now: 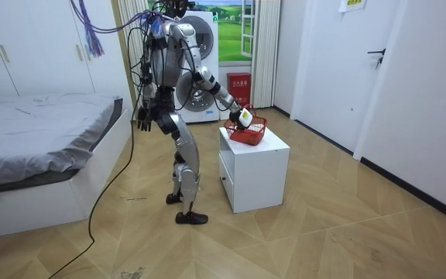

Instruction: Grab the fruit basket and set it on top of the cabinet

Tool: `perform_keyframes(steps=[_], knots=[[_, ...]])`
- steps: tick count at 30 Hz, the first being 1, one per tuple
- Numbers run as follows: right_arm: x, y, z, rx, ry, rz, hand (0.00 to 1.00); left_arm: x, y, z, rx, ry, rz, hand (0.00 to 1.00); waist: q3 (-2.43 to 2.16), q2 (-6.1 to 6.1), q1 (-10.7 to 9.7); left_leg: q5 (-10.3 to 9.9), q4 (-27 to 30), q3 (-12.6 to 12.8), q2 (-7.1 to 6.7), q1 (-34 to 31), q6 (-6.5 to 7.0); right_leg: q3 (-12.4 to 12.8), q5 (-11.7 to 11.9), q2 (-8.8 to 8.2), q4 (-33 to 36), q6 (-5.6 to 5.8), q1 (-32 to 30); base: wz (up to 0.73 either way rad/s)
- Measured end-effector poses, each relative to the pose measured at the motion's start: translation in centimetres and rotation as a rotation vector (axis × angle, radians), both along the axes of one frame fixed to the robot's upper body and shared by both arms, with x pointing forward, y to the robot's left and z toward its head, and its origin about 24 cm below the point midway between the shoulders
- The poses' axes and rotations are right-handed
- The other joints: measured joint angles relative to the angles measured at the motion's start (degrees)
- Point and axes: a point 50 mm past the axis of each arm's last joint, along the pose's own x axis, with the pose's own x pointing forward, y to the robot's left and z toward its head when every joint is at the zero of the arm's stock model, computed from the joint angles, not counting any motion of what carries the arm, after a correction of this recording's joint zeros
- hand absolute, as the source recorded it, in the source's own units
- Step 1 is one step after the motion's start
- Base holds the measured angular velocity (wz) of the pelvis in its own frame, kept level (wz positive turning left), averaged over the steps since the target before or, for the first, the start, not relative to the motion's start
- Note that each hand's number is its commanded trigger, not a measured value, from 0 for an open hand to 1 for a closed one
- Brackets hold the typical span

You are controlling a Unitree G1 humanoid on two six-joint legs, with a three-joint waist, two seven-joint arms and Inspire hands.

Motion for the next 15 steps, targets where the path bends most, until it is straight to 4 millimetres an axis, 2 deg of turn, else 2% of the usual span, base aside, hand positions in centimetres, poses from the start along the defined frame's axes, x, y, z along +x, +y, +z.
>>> perform_keyframes(steps=[7,11,15], knots=[[0.0,-0.1,0.0,-0.001,-0.003,-0.001,0.00,0.1,-0.1,0.0,-0.007,-0.009,0.024,0.00,-0.16,-0.27,-0.3,0.0,-0.3,0.1,-0.01,1.1,0.00,-0.4,-0.1,-0.54,0.1,-0.04,1.0,0.00],[0.3,0.2,0.4,0.007,-0.023,0.008,0.00,0.0,-0.1,0.0,-0.010,-0.008,0.025,0.00,-0.35,-1.02,-0.7,0.0,-0.6,0.3,0.01,1.9,0.00,-0.5,-0.1,-0.41,-0.1,-0.09,1.6,-0.01],[0.8,0.8,1.2,0.031,-0.064,0.034,0.00,0.0,0.0,0.0,-0.007,-0.007,0.027,0.00,-0.73,-2.14,-1.5,0.1,-2.0,0.4,0.39,4.0,-0.14,-0.3,0.2,0.61,-2.3,-0.18,4.0,-0.03]])
